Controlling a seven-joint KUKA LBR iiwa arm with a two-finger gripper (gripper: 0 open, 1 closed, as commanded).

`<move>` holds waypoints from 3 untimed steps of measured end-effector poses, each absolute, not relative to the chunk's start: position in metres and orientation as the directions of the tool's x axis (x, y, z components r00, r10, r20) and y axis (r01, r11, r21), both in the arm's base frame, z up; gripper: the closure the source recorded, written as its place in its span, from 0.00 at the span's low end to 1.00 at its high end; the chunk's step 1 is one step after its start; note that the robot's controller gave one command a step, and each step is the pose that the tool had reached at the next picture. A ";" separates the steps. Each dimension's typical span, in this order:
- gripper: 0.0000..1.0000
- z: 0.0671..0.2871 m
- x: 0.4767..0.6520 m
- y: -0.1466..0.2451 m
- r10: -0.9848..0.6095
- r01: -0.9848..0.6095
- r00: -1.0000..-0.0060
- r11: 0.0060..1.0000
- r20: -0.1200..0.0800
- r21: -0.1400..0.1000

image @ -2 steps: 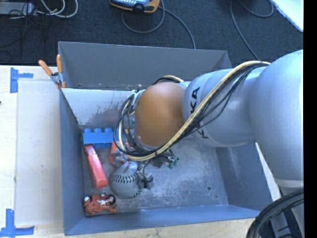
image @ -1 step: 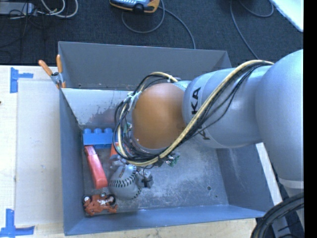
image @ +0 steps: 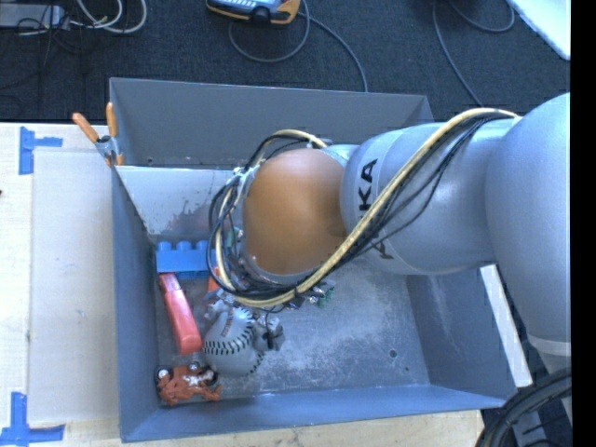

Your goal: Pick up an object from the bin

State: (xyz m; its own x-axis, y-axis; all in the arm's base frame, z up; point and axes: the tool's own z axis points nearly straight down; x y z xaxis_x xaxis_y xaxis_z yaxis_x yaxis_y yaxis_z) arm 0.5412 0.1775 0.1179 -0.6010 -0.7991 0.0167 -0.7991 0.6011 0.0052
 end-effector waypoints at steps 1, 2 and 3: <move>1.00 0.119 0.551 0.158 -0.647 -0.647 -0.763 0.763 0.013 0.005; 1.00 0.120 0.577 0.137 -0.685 -0.685 -0.728 0.729 0.026 0.009; 1.00 0.163 0.586 0.152 -0.734 -0.734 -0.679 0.679 0.019 0.008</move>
Offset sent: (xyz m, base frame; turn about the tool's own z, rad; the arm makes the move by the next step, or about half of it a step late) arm 0.0635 -0.0557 0.0049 0.0750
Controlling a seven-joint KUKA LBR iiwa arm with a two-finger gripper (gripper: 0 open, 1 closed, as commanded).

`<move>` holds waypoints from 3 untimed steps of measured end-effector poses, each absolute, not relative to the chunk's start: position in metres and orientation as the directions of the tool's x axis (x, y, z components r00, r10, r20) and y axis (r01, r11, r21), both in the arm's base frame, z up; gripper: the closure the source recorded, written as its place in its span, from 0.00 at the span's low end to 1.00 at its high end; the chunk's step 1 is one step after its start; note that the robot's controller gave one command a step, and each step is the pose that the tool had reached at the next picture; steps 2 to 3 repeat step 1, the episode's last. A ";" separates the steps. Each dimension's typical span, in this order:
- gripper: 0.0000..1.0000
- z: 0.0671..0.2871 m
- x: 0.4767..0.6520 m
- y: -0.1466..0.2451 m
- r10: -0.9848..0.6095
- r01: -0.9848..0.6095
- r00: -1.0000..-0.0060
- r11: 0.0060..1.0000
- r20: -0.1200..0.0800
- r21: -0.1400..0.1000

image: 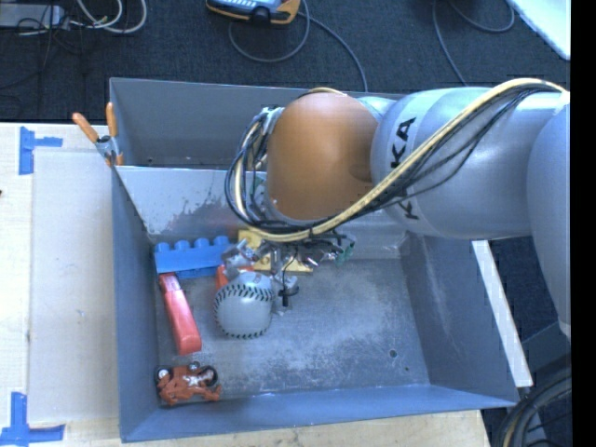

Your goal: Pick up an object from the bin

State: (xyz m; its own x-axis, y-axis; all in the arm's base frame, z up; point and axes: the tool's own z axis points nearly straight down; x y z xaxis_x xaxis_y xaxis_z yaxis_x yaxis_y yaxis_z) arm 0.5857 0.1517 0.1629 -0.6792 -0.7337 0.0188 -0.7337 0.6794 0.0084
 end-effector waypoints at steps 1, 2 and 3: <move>1.00 0.189 0.589 0.163 -0.668 -0.668 -0.744 0.744 0.010 0.003; 1.00 0.189 0.589 0.163 -0.668 -0.668 -0.744 0.744 0.010 0.003; 1.00 0.189 0.589 0.163 -0.668 -0.668 -0.744 0.744 0.010 0.003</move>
Offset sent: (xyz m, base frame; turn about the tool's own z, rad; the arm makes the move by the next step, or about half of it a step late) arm 0.0159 0.0047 0.1329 0.0513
